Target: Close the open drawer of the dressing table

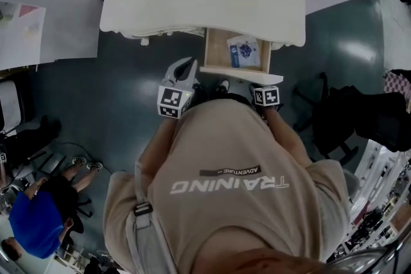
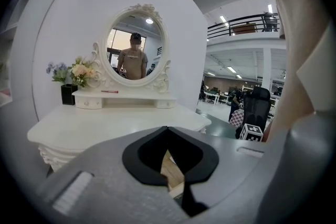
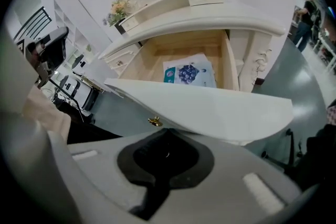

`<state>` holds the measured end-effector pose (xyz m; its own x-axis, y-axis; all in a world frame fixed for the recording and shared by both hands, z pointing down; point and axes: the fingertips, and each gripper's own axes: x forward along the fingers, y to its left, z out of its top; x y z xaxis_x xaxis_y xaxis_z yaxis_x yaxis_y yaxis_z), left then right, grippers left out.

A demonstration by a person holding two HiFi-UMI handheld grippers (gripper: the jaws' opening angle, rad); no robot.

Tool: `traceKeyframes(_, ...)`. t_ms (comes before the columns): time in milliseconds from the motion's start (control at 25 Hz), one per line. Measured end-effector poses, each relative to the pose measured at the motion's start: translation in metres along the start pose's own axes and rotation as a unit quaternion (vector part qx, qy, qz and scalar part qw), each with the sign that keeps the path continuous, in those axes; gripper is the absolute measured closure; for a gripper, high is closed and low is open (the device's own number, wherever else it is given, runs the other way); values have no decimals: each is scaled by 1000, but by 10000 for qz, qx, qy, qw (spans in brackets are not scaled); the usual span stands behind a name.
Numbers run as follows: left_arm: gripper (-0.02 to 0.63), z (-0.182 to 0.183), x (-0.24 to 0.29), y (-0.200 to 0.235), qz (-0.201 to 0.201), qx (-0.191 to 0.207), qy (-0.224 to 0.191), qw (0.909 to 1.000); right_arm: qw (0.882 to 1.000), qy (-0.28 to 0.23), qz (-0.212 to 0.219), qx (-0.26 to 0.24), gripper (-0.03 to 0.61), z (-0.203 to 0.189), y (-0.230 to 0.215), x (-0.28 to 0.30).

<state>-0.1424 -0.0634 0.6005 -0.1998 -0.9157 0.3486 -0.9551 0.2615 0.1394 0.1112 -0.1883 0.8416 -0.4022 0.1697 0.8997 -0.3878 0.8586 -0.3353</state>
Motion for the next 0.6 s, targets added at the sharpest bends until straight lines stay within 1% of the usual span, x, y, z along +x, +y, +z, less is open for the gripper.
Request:
traceKeyframes(120,614,2,4,6,85,-45,3,10000,9999,81,10,-83,575,1,-2,1)
traceKeyframes(320,614,12,9,10,220,-2,-71,9997,9998,153,83,-89,575,7,-5,4)
traceKeyframes(440,614,15,5,11,337,-23,-122,9994,9999,90,94,-110,575,19,-9,5)
traceKeyframes(600,614,6,-6,13,499,-91,-72,9987,9999,37,86,-144,575,36,-14,9)
